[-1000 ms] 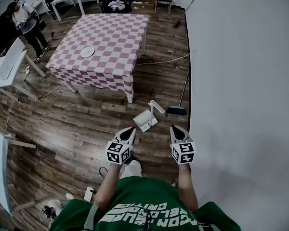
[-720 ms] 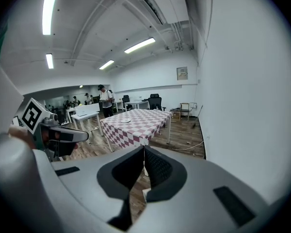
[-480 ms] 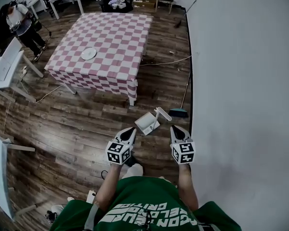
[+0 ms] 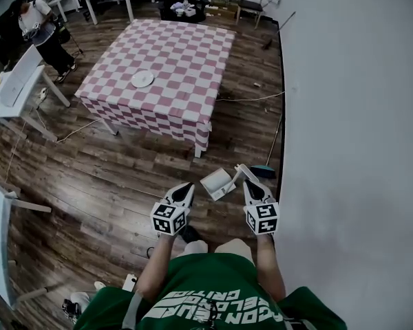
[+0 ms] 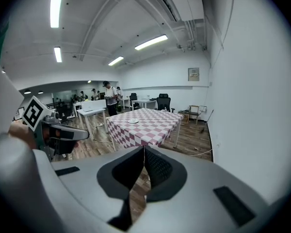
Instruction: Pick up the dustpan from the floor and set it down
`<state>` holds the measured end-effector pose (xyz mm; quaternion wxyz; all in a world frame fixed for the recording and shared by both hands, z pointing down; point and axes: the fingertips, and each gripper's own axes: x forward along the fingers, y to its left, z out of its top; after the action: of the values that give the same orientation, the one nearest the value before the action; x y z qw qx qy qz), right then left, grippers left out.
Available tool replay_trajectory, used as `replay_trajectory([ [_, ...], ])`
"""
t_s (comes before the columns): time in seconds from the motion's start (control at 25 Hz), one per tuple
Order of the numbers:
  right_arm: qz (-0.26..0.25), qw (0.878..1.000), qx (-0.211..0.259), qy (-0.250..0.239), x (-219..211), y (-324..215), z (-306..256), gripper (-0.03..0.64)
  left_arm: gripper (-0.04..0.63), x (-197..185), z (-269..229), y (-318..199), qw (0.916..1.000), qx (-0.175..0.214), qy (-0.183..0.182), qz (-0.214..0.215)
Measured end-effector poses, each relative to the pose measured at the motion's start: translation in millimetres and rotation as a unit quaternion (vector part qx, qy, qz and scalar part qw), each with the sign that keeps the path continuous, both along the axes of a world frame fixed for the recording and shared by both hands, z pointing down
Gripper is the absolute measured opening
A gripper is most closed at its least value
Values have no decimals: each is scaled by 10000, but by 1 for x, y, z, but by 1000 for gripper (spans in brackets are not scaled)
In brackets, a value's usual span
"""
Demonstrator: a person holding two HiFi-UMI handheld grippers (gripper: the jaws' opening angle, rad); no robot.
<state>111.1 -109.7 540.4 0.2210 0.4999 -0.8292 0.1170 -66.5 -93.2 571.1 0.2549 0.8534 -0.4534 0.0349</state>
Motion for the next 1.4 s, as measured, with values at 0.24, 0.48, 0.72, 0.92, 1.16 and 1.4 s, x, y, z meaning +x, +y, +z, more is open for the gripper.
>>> replay_trajectory([
  [0.24, -118, 9998, -115, 88, -6, 0, 10, 9, 3, -9, 8, 2, 9998, -69, 89, -149],
  [0.48, -315, 9992, -252, -30, -10, -7, 21, 8, 3, -9, 17, 3, 9995, -170, 82, -267],
  [0.72, -702, 9968, -279, -242, -21, -33, 23, 8, 3, -18, 12, -12, 9982, -149, 12, -583],
  [0.92, -917, 9945, -342, -385, -15, -63, 26, 8, 3, -9, 3, -28, 9972, -104, -56, -735],
  [1.16, -1044, 9931, -458, -274, 6, -92, 38, 8, 3, 9, 2, -48, 9964, -135, -192, -820],
  [1.4, -1176, 9916, -526, -120, 27, -119, 46, 8, 3, 20, -4, -63, 9949, -115, -249, -973],
])
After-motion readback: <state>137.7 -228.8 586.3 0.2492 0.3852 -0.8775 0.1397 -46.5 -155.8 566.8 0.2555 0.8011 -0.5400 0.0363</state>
